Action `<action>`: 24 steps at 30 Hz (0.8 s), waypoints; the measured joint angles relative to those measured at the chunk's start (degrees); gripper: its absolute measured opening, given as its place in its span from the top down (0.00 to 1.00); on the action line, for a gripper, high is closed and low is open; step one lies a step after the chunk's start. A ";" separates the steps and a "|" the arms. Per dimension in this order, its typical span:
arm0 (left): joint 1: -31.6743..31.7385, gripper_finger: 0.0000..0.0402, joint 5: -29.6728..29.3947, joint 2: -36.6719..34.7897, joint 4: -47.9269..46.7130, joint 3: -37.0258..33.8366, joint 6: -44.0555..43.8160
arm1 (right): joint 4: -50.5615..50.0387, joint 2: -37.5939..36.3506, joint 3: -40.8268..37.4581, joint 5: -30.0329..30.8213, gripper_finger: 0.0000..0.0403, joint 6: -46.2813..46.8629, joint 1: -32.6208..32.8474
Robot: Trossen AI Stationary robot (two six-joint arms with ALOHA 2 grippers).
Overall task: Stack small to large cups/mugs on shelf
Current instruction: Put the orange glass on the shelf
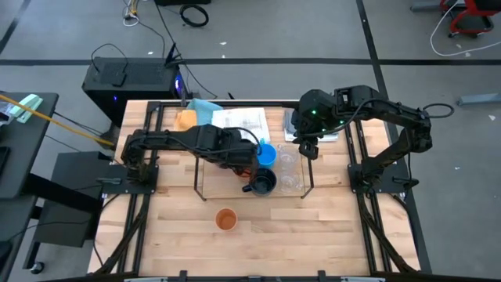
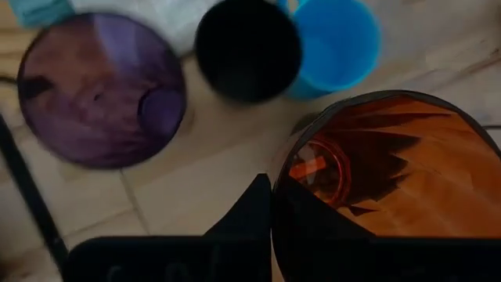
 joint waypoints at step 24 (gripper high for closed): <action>-2.72 0.97 -2.13 -10.83 3.10 -22.95 -13.65 | -0.99 -0.02 -0.02 -0.02 0.71 -2.10 -0.02</action>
